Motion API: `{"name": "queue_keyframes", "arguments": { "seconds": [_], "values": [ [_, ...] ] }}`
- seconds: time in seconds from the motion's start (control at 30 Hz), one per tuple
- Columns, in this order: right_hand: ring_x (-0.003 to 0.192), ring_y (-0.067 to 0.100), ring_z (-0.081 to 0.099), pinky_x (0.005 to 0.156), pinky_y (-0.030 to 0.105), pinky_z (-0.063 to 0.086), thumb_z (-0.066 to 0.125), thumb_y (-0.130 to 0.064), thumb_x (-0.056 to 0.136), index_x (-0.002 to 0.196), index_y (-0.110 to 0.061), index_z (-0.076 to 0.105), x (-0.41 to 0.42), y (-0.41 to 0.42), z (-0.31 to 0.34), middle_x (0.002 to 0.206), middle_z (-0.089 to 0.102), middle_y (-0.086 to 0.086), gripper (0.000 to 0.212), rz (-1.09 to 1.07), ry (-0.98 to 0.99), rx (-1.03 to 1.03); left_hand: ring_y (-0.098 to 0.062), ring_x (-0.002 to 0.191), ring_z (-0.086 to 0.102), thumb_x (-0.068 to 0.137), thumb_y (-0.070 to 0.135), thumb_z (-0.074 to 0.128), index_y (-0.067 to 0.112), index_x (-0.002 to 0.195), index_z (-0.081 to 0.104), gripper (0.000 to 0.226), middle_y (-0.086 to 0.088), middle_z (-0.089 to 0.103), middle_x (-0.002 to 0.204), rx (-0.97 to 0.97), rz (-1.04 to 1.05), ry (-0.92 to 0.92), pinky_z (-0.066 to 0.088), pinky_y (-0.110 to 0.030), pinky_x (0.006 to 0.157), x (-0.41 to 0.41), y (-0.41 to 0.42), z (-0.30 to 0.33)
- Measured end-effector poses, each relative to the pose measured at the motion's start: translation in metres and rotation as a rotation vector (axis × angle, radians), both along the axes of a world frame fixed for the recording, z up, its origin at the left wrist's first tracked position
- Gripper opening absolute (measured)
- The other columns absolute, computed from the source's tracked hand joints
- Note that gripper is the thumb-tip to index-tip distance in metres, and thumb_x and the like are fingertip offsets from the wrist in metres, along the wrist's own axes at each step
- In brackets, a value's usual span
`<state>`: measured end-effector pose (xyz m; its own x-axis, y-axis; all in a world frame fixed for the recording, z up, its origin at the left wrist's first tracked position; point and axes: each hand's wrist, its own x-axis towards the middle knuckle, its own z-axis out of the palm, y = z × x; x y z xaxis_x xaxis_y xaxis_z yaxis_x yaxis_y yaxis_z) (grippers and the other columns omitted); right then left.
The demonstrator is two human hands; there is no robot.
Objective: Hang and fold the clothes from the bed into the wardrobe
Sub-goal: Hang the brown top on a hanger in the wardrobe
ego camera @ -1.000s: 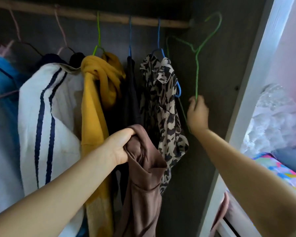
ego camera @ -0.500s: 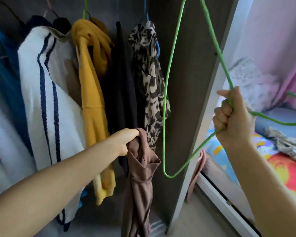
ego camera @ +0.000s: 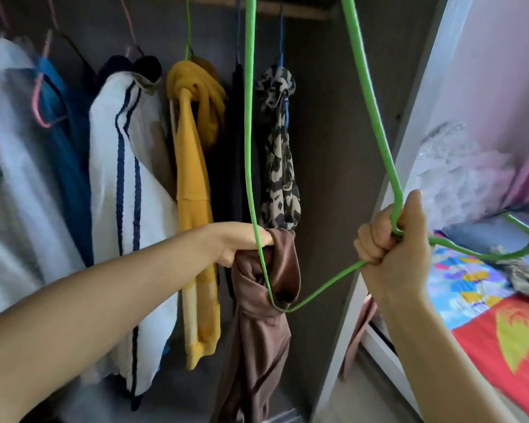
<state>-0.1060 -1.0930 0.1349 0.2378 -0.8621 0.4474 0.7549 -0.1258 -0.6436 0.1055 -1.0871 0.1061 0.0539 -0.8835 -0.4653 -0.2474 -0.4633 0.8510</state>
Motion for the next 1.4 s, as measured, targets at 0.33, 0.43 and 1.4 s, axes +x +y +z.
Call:
{"name": "queue_keyframes", "arguments": {
  "seconds": [0.33, 0.43, 1.4],
  "values": [
    [0.034, 0.005, 0.015, 0.036, 0.014, 0.019, 0.033, -0.032, 0.099, 0.041, -0.021, 0.041, -0.010, 0.020, 0.033, 0.040, 0.021, -0.010, 0.060, -0.055, -0.188, -0.201, -0.035, 0.091, 0.068, 0.096, 0.012, 0.047, 0.003, 0.091, 0.064, 0.020, -0.020, 0.069, 0.092, -0.092, -0.074, -0.179, 0.054, -0.050, 0.089, 0.009, 0.003, 0.032],
    [0.039, 0.010, 0.012, 0.039, 0.017, 0.015, 0.060, -0.048, 0.082, 0.047, -0.019, 0.029, 0.004, 0.011, 0.004, 0.042, 0.024, -0.008, 0.055, -0.011, -0.137, -0.167, -0.038, 0.096, 0.065, 0.094, 0.005, 0.047, 0.008, 0.089, 0.065, 0.019, -0.019, 0.067, 0.094, -0.159, -0.100, -0.209, 0.050, -0.053, 0.093, 0.006, 0.001, 0.047],
    [0.033, 0.008, 0.016, 0.035, 0.013, 0.013, 0.042, -0.044, 0.099, 0.056, -0.019, 0.045, -0.050, -0.047, -0.009, 0.041, 0.021, -0.006, 0.050, 0.149, 1.571, 0.005, -0.023, 0.059, 0.068, 0.078, 0.006, 0.047, 0.020, 0.067, 0.059, 0.021, -0.004, 0.062, 0.070, -0.369, -0.029, -0.734, 0.056, -0.027, 0.048, -0.028, -0.028, -0.010]
  ]
}}
